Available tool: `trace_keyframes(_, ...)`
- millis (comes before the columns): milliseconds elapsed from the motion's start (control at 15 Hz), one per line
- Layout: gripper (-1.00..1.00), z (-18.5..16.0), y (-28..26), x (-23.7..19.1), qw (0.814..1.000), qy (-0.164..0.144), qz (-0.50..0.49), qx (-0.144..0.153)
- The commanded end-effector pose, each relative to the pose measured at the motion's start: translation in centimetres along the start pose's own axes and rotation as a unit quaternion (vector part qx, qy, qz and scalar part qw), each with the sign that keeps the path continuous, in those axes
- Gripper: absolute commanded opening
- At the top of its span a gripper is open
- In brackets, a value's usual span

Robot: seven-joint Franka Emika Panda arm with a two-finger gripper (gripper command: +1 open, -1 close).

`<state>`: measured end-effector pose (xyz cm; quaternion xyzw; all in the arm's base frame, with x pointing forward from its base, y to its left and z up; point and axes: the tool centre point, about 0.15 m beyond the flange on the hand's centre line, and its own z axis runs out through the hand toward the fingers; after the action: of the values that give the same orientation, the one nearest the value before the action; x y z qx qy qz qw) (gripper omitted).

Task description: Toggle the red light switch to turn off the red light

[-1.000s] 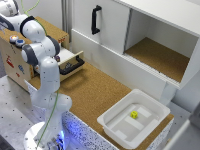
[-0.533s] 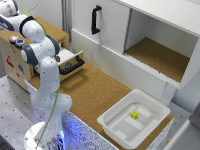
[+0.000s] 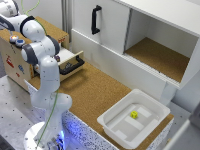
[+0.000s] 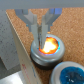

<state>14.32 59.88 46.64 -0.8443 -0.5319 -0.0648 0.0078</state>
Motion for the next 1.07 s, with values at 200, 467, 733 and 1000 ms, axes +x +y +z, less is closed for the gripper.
trace_keyframes(200, -1.00, -2.2, 1.6, 2.5, 0.998, -0.044, 0.036, -0.023)
trace_keyframes(467, 1.00, -8.4, 2.6, 0.6, 0.998, -0.006, 0.056, -0.006)
trace_keyframes(733, 1.00, -8.5, 4.2, -2.1, 0.996, -0.016, 0.087, -0.011)
trace_keyframes(1000, 1.00, -9.8, 7.9, -7.2, 0.990, -0.004, 0.139, -0.013)
